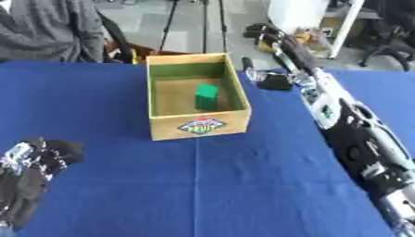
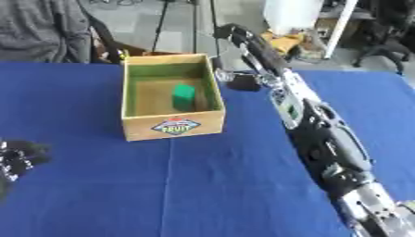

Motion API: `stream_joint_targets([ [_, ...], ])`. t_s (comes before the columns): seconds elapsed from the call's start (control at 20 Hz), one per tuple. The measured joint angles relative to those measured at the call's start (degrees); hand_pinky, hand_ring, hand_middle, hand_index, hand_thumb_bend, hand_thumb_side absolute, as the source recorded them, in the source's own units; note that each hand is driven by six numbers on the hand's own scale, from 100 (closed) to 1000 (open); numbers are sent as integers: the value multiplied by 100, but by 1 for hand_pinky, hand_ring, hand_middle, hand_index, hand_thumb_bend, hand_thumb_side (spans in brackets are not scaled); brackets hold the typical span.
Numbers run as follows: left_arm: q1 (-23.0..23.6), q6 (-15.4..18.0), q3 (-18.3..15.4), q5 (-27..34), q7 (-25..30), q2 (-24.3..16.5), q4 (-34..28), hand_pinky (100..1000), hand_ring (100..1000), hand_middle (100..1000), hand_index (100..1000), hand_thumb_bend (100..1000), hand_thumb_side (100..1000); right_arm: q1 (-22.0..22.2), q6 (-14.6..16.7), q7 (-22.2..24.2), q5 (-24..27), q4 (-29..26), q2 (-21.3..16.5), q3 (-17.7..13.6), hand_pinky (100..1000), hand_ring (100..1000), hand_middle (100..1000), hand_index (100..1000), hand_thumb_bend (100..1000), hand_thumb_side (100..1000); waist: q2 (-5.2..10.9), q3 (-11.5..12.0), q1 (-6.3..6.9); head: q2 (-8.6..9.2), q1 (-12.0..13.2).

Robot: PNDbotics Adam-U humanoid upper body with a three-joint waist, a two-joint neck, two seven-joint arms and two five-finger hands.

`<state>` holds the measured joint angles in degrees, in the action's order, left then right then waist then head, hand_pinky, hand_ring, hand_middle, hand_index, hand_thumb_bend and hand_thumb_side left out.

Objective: Pick up objects on the table and place them in the box.

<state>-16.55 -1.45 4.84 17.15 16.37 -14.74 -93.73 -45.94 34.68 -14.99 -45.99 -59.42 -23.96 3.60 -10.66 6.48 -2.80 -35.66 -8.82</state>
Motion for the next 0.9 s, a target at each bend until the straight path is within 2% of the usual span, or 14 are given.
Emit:
stream_joint_targets([
  [0.2, 46, 46, -155, -9, -157, -60, -1, 826, 812, 583, 666, 387, 1000, 570, -125, -300, 363, -589, 224, 141, 820, 917, 794, 816, 100, 798, -15, -266, -17, 3, 230],
  [0.4, 80, 78, -265, -24, -276, -107, -2, 826, 812, 583, 666, 386, 1000, 1150, -412, -300, 725, -1109, 540, 204, 808, 906, 776, 800, 100, 822, -58, -458, -15, 5, 416],
  [0.65, 138, 96, -336, -47, -363, -145, -2, 825, 812, 583, 666, 388, 1000, 1880, -850, -75, 1183, -1693, 830, 206, 789, 879, 740, 756, 100, 873, -69, -574, -18, 5, 473],
  [0.9, 164, 104, -365, -54, -400, -145, -2, 825, 813, 583, 666, 388, 1000, 2627, -1316, 149, 1656, -2307, 1097, 175, 780, 859, 716, 741, 100, 891, -68, -584, -31, 1, 476],
])
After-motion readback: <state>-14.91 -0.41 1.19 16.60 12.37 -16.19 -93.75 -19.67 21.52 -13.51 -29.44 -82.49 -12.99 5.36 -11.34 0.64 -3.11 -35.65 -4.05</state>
